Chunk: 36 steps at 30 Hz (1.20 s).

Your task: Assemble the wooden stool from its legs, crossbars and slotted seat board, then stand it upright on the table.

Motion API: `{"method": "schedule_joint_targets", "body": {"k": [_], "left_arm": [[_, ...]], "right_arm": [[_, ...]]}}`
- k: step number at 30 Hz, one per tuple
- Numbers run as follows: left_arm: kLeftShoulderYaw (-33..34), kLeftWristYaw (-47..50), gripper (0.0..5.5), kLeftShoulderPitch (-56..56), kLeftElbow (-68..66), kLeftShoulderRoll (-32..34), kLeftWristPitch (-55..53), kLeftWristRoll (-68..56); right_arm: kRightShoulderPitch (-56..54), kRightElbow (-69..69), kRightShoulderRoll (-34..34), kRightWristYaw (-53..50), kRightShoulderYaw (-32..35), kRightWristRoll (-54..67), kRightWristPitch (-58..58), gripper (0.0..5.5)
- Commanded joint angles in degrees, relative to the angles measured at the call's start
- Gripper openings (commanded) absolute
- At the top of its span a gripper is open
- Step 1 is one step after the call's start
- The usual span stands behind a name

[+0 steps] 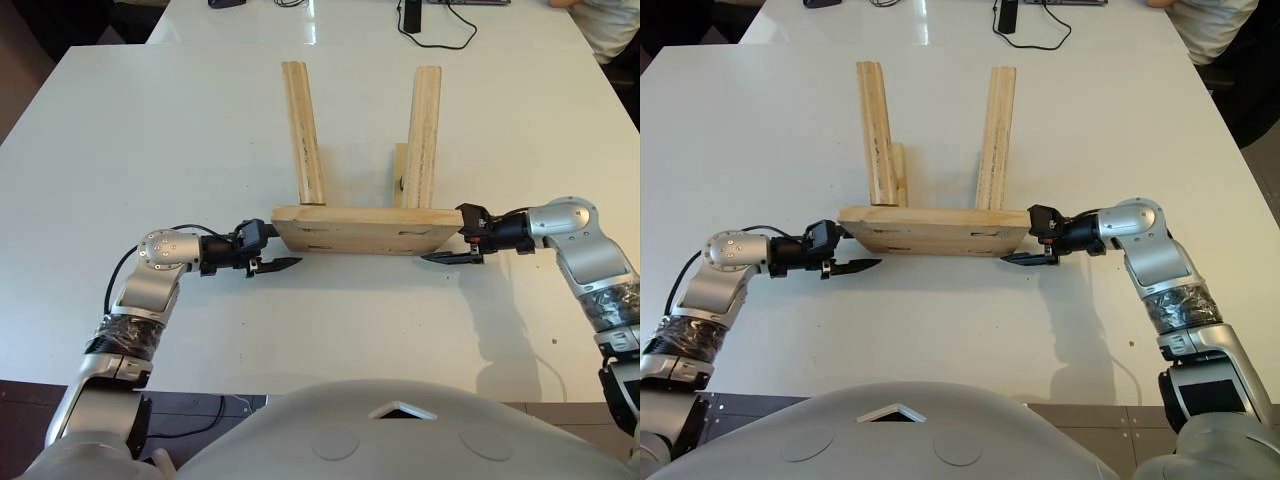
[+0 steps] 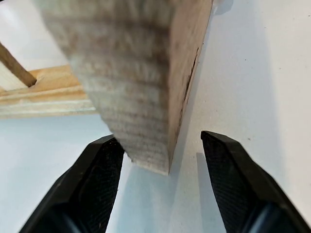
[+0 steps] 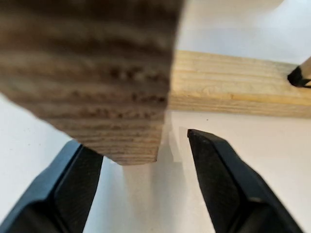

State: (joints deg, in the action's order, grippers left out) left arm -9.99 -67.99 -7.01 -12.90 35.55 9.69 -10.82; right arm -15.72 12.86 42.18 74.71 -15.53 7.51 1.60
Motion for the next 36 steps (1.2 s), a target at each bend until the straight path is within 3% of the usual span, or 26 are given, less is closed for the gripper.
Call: {"method": "schedule_joint_targets", "body": {"k": [1, 6, 9, 13, 17, 21, 24, 27, 31, 36], "left_arm": [[-0.30, -0.03, 2.85, -2.87, -2.14, -1.15, 2.42, 0.73], [0.07, -1.41, 2.08, -3.17, -2.85, -0.98, 2.56, -0.39], [2.99, -0.98, 1.68, -3.06, 2.59, -0.78, -8.10, -6.76], [11.44, 2.60, 1.65, -5.07, 14.45, -1.10, -33.29, -27.38], [23.27, 20.97, 1.65, -7.58, 20.40, -6.78, -47.19, -52.97], [27.05, 40.77, 1.65, -7.53, 24.26, -11.36, -42.51, -78.90], [25.76, 52.20, 1.65, -8.18, 28.47, -15.39, -33.10, -91.96], [23.91, 59.65, 1.66, -11.39, 31.49, -20.02, -25.48, -98.34], [23.09, 68.33, 1.66, -15.60, 33.07, -26.63, -19.56, -101.80], [20.17, 80.00, 1.38, -16.62, 34.16, -30.88, -18.26, -101.23]], "right_arm": [[-2.85, 3.27, -1.57, 0.70, -0.64, -1.09, -2.19, 2.42], [-5.01, 5.59, -3.40, 2.46, 0.12, 0.59, -0.58, 1.67], [-5.68, 2.93, -4.04, 3.93, 1.86, 4.57, 6.38, 1.30], [-1.83, -10.31, -3.85, 3.96, 7.70, 17.66, 24.38, 1.30], [1.81, -24.39, -7.17, -4.63, 16.20, 36.48, 44.25, 1.31], [2.65, -30.42, -13.17, -18.37, 22.81, 53.66, 51.94, 1.32], [2.00, -33.40, -15.24, -29.94, 23.04, 68.48, 49.54, 1.33], [2.14, -37.35, -18.53, -41.30, 20.00, 78.35, 43.22, 1.34], [1.72, -39.37, -27.64, -54.70, 16.70, 82.30, 36.28, 1.36], [-2.25, -40.40, -35.49, -70.30, 18.15, 86.53, 29.28, 1.36]]}}
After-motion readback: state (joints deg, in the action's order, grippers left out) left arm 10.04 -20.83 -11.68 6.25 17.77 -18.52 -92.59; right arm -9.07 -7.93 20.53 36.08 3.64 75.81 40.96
